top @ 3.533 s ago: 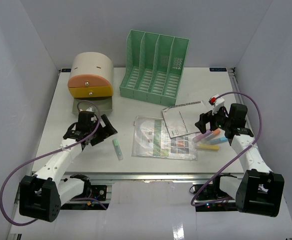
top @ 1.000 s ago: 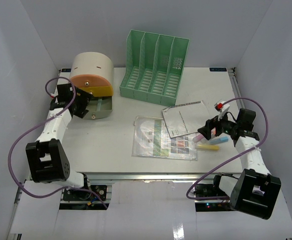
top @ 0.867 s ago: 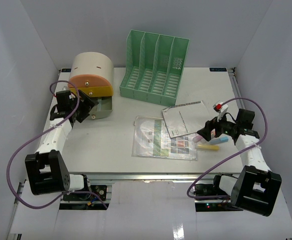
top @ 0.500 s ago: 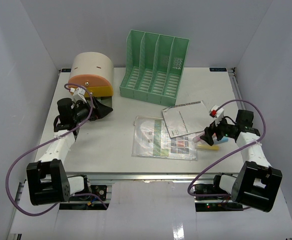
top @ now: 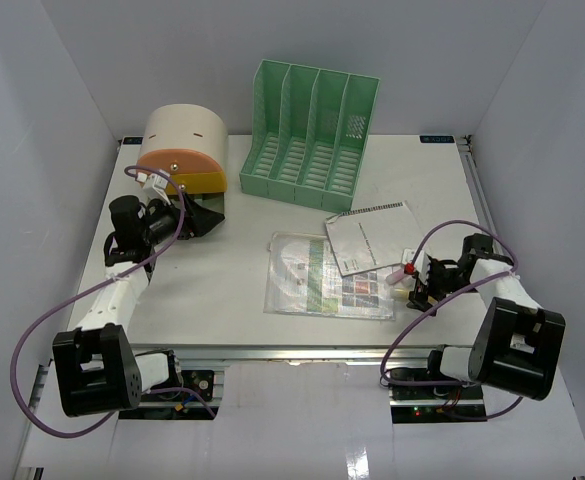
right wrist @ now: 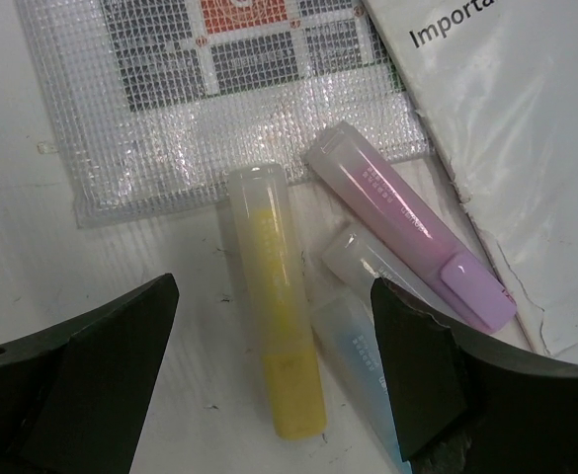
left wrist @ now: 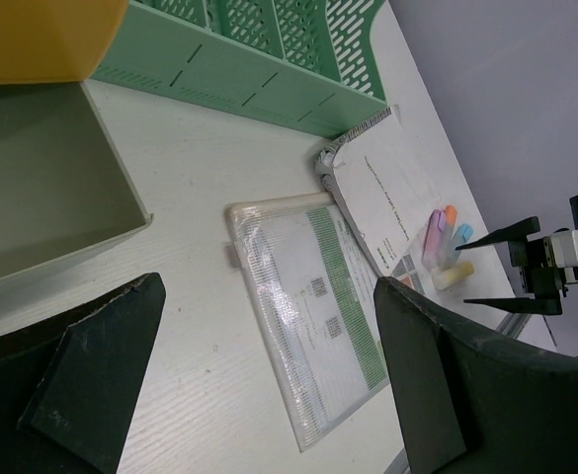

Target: Organize the desk

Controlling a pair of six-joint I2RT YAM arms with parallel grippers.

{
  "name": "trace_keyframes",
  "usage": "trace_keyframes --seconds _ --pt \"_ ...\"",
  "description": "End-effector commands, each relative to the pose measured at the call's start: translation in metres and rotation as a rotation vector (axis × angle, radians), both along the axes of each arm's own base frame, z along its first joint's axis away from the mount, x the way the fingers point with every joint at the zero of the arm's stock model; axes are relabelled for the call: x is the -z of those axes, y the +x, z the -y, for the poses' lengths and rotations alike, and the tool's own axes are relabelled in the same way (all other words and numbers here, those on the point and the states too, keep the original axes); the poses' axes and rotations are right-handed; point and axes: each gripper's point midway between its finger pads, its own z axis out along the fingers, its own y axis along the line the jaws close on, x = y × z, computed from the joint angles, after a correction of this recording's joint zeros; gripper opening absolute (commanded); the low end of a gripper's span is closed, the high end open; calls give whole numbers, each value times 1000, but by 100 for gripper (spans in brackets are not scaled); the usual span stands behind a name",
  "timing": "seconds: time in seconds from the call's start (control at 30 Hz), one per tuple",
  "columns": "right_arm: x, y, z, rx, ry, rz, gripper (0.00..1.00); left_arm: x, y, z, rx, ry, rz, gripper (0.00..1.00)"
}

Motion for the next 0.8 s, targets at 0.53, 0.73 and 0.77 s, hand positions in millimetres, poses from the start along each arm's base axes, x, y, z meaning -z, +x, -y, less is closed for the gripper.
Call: trace_keyframes --seconds 0.53,0.73,0.77 --pt "43 10 9 -115 -89 -85 60 -17 -1 -1 -1 5 67 98" --pt "37 6 8 -122 -105 -42 65 -17 -1 0 6 -2 66 98" --pt "35 6 8 -121 -106 -39 65 -17 -1 0 7 -2 67 98"
